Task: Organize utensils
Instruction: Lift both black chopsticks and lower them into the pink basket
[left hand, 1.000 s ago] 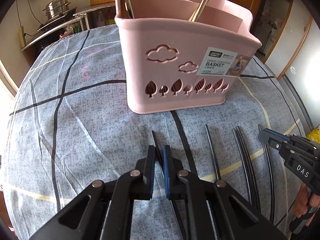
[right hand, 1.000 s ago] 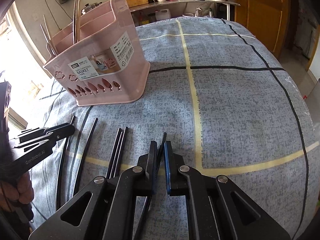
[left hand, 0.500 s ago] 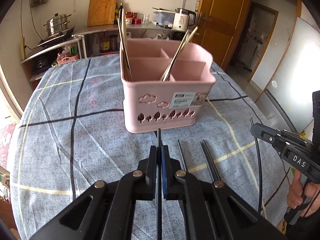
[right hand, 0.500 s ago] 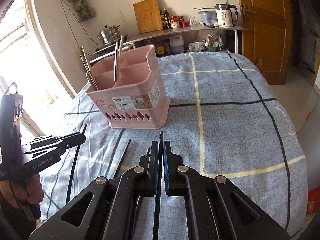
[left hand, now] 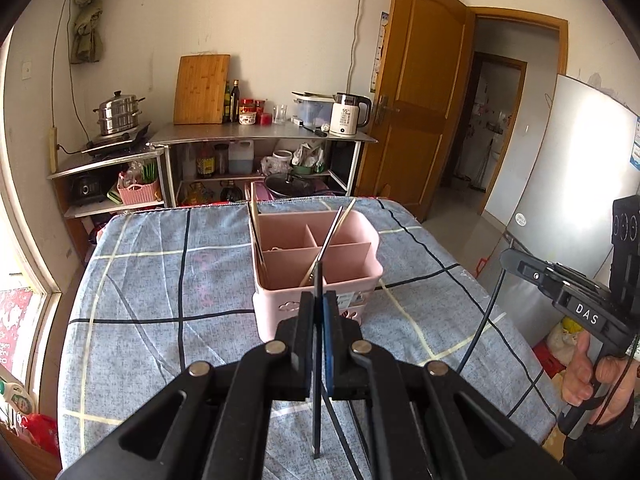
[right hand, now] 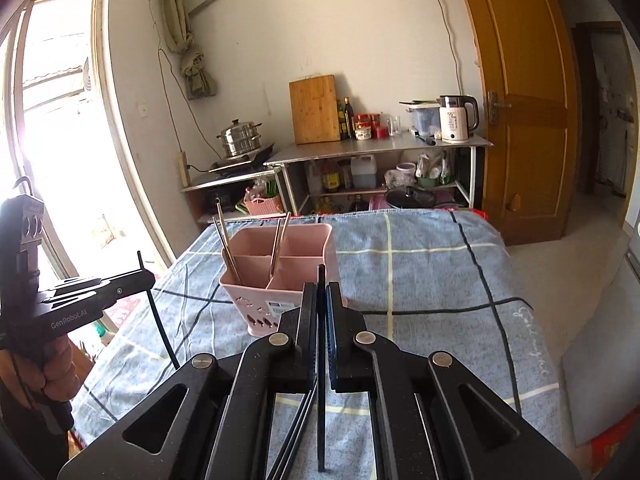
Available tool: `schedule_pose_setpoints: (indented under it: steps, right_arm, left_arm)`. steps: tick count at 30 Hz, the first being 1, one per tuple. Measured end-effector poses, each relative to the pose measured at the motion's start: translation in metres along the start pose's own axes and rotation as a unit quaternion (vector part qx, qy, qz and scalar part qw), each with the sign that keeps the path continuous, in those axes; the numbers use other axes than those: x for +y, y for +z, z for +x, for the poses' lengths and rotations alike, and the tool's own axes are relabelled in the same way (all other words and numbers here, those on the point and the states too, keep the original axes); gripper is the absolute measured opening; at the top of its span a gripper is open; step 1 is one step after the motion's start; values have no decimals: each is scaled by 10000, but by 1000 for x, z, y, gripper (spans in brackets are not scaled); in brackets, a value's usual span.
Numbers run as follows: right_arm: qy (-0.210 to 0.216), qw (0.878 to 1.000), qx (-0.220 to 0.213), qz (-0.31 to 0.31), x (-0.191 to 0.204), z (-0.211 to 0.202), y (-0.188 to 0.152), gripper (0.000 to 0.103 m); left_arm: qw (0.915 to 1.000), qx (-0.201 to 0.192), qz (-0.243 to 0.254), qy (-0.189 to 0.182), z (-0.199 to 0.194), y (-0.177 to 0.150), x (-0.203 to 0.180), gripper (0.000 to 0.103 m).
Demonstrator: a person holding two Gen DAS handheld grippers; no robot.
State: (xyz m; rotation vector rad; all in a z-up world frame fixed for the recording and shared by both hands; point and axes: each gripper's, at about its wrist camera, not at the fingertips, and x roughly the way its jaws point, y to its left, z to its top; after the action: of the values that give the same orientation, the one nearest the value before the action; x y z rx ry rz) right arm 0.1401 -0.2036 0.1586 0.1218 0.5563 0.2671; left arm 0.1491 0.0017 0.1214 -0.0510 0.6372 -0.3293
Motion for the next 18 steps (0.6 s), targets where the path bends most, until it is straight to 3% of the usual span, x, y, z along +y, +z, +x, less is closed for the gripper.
schedule_pose_setpoints:
  steps: [10, 18]
  right_arm:
    - [60, 9999, -97, -88, 2, -9, 1, 4]
    - [197, 9993, -208, -246, 12, -10, 21, 4]
  left_arm:
    - [10000, -37, 70, -58, -5, -3, -5, 5]
    - [9999, -45, 138, -75, -6, 17, -5, 5]
